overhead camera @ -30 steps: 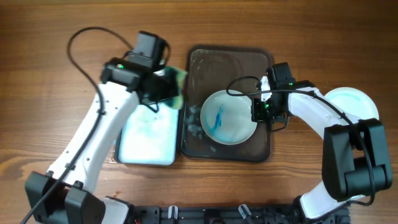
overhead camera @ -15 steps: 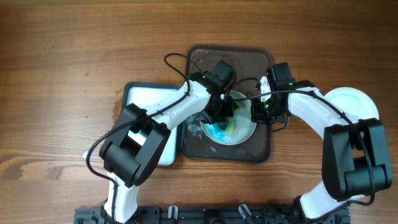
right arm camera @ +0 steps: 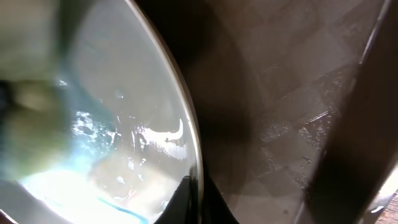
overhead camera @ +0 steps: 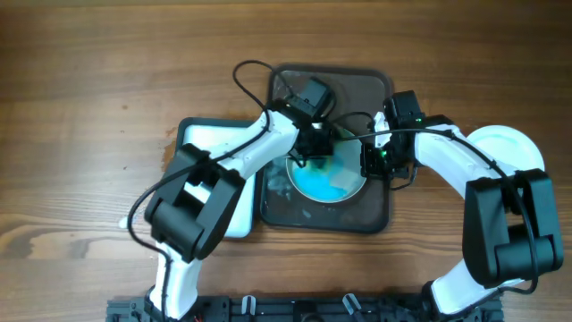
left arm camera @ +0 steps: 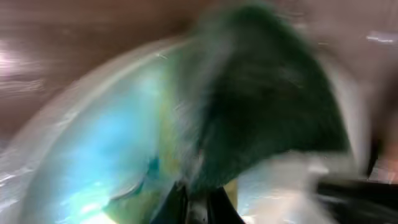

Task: Clean dirty plates on tray and stack at the side
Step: 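Scrub the plate with the left-held sponge while right gripper holds it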

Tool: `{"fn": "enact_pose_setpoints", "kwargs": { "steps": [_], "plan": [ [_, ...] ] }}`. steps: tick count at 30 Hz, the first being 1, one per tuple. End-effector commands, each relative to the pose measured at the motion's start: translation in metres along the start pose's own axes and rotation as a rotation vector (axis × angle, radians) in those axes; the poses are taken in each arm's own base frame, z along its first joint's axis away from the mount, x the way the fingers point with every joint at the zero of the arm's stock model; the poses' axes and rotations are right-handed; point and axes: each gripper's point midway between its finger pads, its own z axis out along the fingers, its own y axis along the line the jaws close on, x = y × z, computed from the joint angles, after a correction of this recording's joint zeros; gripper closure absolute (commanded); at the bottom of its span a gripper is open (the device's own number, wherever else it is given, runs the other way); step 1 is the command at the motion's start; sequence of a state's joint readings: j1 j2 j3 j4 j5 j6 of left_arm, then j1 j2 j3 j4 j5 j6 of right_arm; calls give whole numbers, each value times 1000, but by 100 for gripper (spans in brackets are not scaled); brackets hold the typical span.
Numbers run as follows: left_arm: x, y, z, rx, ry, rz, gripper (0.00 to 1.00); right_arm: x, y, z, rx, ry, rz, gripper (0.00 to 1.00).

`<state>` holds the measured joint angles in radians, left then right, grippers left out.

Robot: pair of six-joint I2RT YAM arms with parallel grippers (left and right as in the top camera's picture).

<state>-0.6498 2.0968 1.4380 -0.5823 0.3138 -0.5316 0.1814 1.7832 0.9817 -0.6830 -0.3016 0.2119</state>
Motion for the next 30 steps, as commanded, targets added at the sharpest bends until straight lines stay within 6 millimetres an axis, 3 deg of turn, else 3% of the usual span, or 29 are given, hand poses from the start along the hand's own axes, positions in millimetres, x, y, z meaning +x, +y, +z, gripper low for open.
{"fn": "enact_pose_setpoints", "kwargs": {
  "steps": [1,4,6,9,10,12,16,18,19,21,23,25,27,30],
  "plan": [
    [57,-51,31,249,241,60,96,9,-10,11,54,41,-22,96],
    [72,-53,34,240,286,63,96,9,-10,11,55,44,-21,96],
    [72,-40,32,195,300,34,96,9,-10,11,55,44,-21,96],
    [68,19,22,-32,296,-57,96,9,-10,11,55,44,-22,96],
    [63,48,12,-159,268,-81,96,9,-10,11,54,44,-22,96],
    [51,88,-9,-346,201,-95,96,9,-10,11,54,43,-22,96],
    [21,140,-41,-589,59,-99,96,9,-10,11,54,43,-22,96],
    [14,149,-44,-607,35,-113,96,9,-10,11,54,44,-22,96],
    [12,143,-40,-569,34,-117,96,9,-10,11,54,43,-22,96],
    [16,111,-24,-390,76,-126,96,9,-10,11,54,43,-22,96],
    [25,48,-7,-63,162,-69,96,9,-10,11,54,43,-21,96],
    [32,6,2,121,203,-23,96,9,-10,11,54,43,-22,96],
    [46,-23,14,212,243,33,93,9,-10,11,54,44,-22,96],
    [68,-37,25,217,295,70,96,10,-10,11,54,45,-21,96]
  ]
}}
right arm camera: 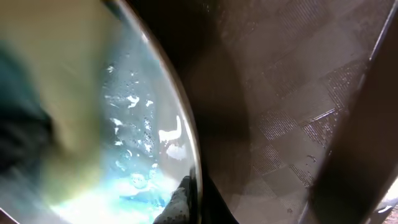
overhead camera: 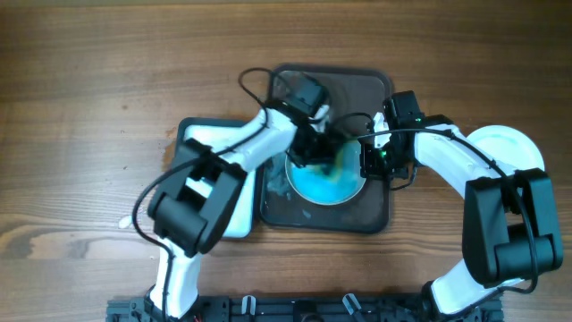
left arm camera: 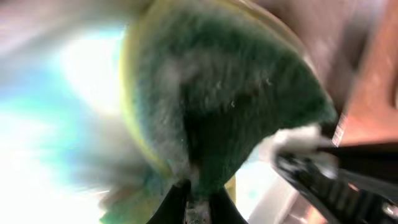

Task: Clean dirty plates on tray and stack at the side
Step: 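Scrub the plate with the left-held sponge while right gripper holds it, then return the sponge to the foam basin with the left gripper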

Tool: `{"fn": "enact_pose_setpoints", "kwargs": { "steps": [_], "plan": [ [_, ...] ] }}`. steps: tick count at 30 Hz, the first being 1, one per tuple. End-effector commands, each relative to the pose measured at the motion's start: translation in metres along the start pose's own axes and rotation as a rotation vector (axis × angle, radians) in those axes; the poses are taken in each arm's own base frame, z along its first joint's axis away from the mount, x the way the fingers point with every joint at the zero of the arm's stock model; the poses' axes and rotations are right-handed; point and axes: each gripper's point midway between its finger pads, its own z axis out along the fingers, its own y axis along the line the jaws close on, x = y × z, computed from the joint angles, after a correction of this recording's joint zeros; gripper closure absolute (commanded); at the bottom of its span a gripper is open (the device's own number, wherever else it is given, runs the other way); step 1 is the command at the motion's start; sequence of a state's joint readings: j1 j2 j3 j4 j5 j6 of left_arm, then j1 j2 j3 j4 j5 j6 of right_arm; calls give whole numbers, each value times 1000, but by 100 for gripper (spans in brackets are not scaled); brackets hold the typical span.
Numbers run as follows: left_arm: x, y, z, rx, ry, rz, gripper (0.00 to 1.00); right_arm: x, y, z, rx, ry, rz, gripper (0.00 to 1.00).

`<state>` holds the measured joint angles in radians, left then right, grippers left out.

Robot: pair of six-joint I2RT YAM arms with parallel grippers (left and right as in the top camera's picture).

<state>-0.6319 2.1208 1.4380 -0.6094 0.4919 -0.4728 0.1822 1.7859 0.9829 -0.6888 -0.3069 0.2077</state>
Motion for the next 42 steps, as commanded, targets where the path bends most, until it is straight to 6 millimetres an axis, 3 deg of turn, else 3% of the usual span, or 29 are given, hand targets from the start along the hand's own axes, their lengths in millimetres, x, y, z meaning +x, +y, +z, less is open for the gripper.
{"fn": "enact_pose_setpoints", "kwargs": {
  "steps": [1,4,7,12,14,16,19,21,23,24,27,29,31,33,34,37,39,40,42],
  "plan": [
    [51,-25,32,86,186,44,96,8,-11,11,58,38,-18,96],
    [69,-20,29,68,260,60,96,9,-11,11,58,39,-18,96],
    [73,9,20,-35,283,12,96,9,-11,11,58,39,-18,96],
    [46,83,-31,-330,159,-128,96,9,-11,11,58,39,-17,96],
    [32,96,-56,-385,80,-165,96,9,-11,11,58,40,-17,96],
    [23,96,-78,-374,18,-195,96,9,-11,11,58,40,-17,95],
    [14,77,-112,-301,-69,-196,96,9,-11,11,58,40,-17,96],
    [13,52,-147,-212,-145,-166,96,9,-11,11,59,42,-17,96],
    [15,43,-181,-188,-225,-153,96,10,-11,11,59,43,-16,96],
    [21,58,-212,-246,-285,-190,96,10,-11,11,59,43,-16,96],
    [43,130,-243,-529,-304,-406,96,9,-11,11,59,43,-16,96],
    [57,168,-236,-592,-273,-501,96,9,-11,11,59,43,-17,96],
    [68,198,-216,-597,-269,-589,96,9,-11,11,59,39,-18,96],
    [71,216,-197,-589,-280,-606,96,3,-10,11,55,17,-24,96],
    [73,218,-187,-565,-279,-604,95,-3,-9,11,50,-6,-26,96],
    [68,206,-183,-510,-268,-542,87,-9,-4,3,44,-30,52,96],
    [65,196,-192,-489,-271,-508,64,-18,5,-19,44,-82,30,96],
    [64,191,-203,-485,-286,-504,44,-24,12,-38,60,-131,-9,96],
    [57,179,-231,-465,-353,-500,34,-34,28,-82,116,-245,-105,96]
  ]
}}
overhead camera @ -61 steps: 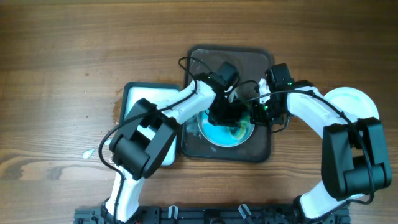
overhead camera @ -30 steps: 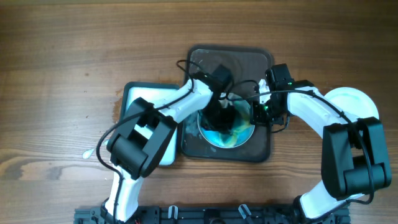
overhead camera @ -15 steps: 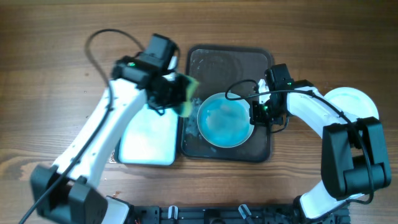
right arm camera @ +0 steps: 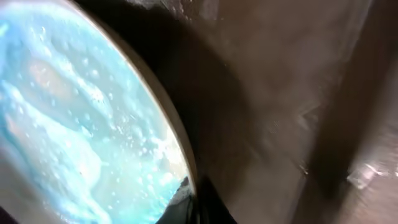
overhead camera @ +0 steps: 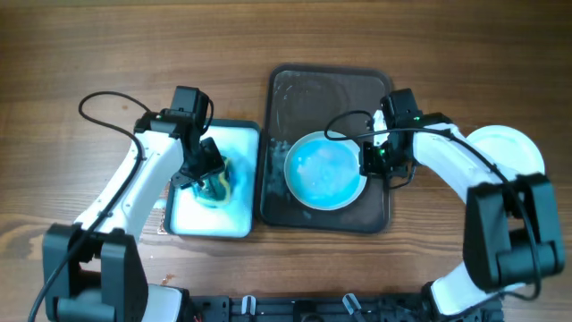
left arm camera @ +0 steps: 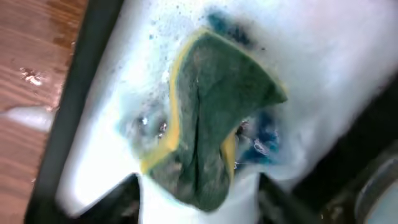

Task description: Clean dirty plates on tray and stack at the side

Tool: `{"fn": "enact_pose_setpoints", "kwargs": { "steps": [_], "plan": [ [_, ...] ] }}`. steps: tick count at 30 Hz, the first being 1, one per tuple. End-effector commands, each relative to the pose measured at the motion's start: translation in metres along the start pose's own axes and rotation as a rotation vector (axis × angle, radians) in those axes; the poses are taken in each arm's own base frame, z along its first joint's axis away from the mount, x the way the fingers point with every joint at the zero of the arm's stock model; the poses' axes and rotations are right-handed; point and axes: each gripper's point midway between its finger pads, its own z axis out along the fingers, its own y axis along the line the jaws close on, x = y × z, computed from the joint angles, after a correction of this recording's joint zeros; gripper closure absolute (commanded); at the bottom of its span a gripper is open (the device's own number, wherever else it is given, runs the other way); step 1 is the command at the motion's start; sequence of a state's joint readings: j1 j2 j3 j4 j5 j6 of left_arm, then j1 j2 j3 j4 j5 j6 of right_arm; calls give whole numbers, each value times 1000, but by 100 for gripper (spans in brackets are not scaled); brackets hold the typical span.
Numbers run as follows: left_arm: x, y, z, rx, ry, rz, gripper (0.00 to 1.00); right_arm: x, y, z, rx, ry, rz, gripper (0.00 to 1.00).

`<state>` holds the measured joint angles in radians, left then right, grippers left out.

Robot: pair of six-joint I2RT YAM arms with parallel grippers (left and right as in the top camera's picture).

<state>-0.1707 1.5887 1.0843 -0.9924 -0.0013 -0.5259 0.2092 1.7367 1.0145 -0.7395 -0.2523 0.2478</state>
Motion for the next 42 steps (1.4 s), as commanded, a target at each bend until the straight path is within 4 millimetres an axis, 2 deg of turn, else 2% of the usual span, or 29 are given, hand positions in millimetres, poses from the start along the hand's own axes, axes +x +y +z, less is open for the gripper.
{"fn": "enact_pose_setpoints", "kwargs": {
  "steps": [1,2,4,5,6,7,9,12,15,18,20,24,25,28,31,42],
  "plan": [
    [-24,-11,-61,111,-139,0,18,-36,29,-86,95,-267,-161,96],
    [-29,-10,-76,131,-174,-11,0,-38,34,-99,118,-299,-185,96],
    [-37,-6,-112,188,-251,-53,0,-43,56,-127,144,-376,-257,96],
    [-40,-1,-128,213,-287,-92,0,-45,69,-134,138,-399,-287,96],
    [-43,3,-142,233,-322,-115,0,-45,81,-139,126,-416,-315,96],
    [-46,13,-164,263,-383,-165,0,-47,106,-144,92,-456,-369,96],
    [-47,29,-196,309,-489,-223,0,-50,140,-147,72,-534,-440,96],
    [-42,54,-226,310,-616,-277,0,-47,185,-149,109,-659,-539,96],
    [-32,66,-246,321,-695,-299,0,-40,208,-154,297,-810,-586,96],
    [-25,69,-252,327,-712,-300,0,-22,234,-156,406,-892,-707,96],
    [-23,70,-250,321,-700,-300,0,-10,244,-162,474,-956,-725,96],
    [-25,69,-248,317,-693,-300,0,2,264,-172,522,-1029,-801,96],
    [-25,69,-247,316,-692,-301,0,3,268,-179,548,-1064,-811,96],
    [-26,69,-247,315,-690,-301,0,5,277,-198,643,-1130,-867,96],
    [-25,69,-247,315,-690,-301,0,10,284,-208,701,-1162,-912,96],
    [-26,69,-247,315,-690,-301,0,14,297,-218,775,-1175,-1034,96]
  ]
}}
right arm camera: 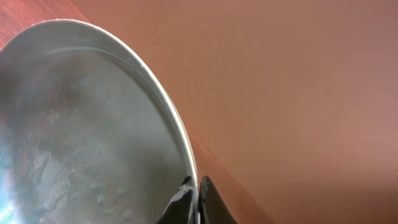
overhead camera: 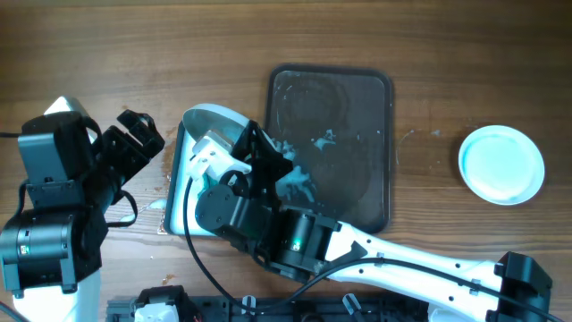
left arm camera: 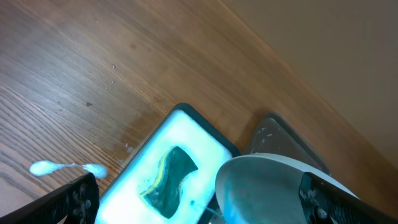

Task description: Clean dirty plates on tray and stack at the side

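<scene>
My right gripper [right arm camera: 196,185] is shut on the rim of the wet plate [right arm camera: 93,124]. It holds the plate [overhead camera: 214,119] tilted, high over the white soap basin [overhead camera: 176,183]. The green and yellow sponge [left arm camera: 171,180] lies loose in that basin [left arm camera: 186,127]. In the overhead view my right arm hides the sponge. Well above the table's left side my left gripper [left arm camera: 199,196] stands open and empty, beside the plate [left arm camera: 261,186]. The dark tray [overhead camera: 357,107] holds only foam streaks.
A clean white plate [overhead camera: 500,164] lies on the wood at the far right. A blob of foam [left arm camera: 62,168] sits on the table left of the basin. My raised left arm [overhead camera: 54,206] fills the overhead view's left side.
My left gripper has let go of the sponge in the basin and now stands high and open. My right gripper has taken the plate off the dark tray and holds it over the basin.
First my left gripper held the sponge on the blue foamy plate in the dark tray while my right gripper held its rim. Then the sponge was in the white basin and the plate still lay on the tray. Now the plate is off the tray and over the basin.
</scene>
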Tool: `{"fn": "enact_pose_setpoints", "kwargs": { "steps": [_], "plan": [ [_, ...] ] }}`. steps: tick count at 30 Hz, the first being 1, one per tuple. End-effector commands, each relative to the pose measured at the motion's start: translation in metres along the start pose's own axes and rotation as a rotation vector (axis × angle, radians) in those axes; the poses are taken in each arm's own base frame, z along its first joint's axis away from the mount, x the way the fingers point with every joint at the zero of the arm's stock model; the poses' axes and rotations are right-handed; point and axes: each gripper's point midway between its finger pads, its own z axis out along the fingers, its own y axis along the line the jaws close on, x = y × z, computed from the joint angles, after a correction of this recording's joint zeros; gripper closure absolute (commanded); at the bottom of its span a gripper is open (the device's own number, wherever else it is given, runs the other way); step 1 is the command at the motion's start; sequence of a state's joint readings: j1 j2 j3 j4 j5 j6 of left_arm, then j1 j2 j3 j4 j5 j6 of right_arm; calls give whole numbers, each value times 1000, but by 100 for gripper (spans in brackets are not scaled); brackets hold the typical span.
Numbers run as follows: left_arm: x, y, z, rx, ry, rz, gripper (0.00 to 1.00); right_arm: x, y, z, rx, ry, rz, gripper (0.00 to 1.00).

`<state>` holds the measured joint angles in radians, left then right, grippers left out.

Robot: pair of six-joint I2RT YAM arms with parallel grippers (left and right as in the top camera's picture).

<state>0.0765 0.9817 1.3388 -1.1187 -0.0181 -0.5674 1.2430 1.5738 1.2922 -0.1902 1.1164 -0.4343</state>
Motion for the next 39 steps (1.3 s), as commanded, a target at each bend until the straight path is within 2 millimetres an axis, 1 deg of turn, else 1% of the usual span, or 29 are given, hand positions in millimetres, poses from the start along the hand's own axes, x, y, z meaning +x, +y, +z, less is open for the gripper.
{"fn": "enact_pose_setpoints", "kwargs": {
  "steps": [1,22,23,24,25,26,27,28,29,30,31,32,33,34,35,36,37,38,39],
  "plan": [
    [-7,1,-4,-8,-26,-19,0,-7,-5,-1,32,-3,-57,96],
    [-7,1,-4,-8,-26,-19,0,-8,-6,-1,33,-8,-28,96],
    [-7,1,-4,-8,-26,-19,0,-9,-4,-1,22,-15,27,96],
    [-7,1,-4,-8,-26,-19,0,-15,11,-2,-62,-48,104,96],
    [-7,1,-4,-8,-26,-19,0,-19,30,-6,-167,-79,56,96],
    [-7,1,-4,-8,-26,-19,0,-16,31,-4,-162,-74,-21,96],
    [-7,1,-4,-8,-26,-19,0,-8,11,5,-44,-22,12,96],
    [-7,1,-4,-8,-26,-19,0,-6,4,10,-16,-12,152,96],
    [-7,1,-4,-8,-26,-19,0,-13,25,8,-139,-49,153,96],
    [-7,1,-4,-8,-26,-19,0,-16,37,4,-197,-73,54,96],
    [-7,1,-4,-8,-26,-19,0,-11,25,9,-108,-47,-37,96],
    [-7,1,-4,-8,-26,-19,0,-9,8,14,-17,-22,73,96],
    [-7,1,-4,-8,-27,-19,0,-14,14,13,-57,-43,149,96],
    [-7,1,-4,-8,-26,-19,0,-19,26,7,-113,-73,28,95],
    [-7,1,-4,-8,-27,-19,0,-16,23,9,-69,-58,-73,96],
    [-7,1,-4,-8,-26,-19,0,-16,11,12,-9,-42,-3,96],
    [-7,1,-4,-8,-26,-19,0,-18,14,13,-24,-52,68,96],
    [-7,1,-4,-8,-26,-19,0,-22,25,8,-76,-77,14,96],
    [-7,1,-4,-8,-26,-19,0,-23,28,5,-79,-83,-31,96]
  ]
}}
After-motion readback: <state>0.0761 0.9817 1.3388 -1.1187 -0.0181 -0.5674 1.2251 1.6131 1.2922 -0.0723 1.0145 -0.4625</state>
